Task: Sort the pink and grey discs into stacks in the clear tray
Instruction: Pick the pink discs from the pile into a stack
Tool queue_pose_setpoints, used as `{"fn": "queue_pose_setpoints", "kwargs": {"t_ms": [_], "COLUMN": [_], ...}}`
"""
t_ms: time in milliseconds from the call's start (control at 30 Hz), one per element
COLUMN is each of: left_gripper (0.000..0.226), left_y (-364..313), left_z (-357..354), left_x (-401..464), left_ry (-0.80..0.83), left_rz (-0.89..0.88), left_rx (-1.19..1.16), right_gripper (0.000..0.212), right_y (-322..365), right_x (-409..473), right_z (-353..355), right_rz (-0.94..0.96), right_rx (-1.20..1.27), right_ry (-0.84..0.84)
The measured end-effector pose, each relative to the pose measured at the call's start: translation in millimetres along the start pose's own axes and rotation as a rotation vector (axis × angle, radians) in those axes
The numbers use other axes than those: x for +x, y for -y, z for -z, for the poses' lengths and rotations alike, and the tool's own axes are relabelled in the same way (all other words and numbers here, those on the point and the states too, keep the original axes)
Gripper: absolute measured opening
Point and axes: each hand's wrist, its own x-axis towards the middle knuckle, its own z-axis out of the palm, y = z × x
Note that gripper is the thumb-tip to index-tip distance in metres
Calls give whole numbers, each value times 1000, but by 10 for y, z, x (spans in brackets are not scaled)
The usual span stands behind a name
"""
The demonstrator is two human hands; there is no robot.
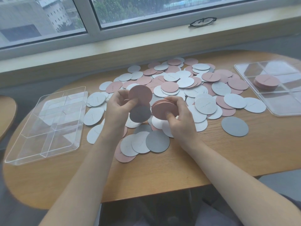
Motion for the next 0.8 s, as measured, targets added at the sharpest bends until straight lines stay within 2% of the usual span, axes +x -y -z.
{"fn": "queue_pose_setpoints", "kwargs": {"t_ms": [267,400,500,600,733,800], "left_gripper": [11,11,13,20,44,53], "left_y": [57,80,179,275,332,380], "left_z": [-130,-201,-236,-232,-208,-171], "left_x": [-23,-83,-139,-182,-267,-276], "left_ry": [-83,37,74,96,220,233], "left_rz": [-99,-84,-81,-117,-219,-259], "left_rx": [-89,-75,12,111,409,588], "right_gripper": [39,41,42,53,52,50], "right_y": [30,19,20,-4,-78,-111], "right_x": [-14,-12,-24,-15,34,49], "right_z": [21,18,14,1,-28,-51], "right_rz": [38,43,15,14,67,84], "right_rx": [62,83,99,51,-111,-174], "right_ry": [12,6,12,15,46,77]}}
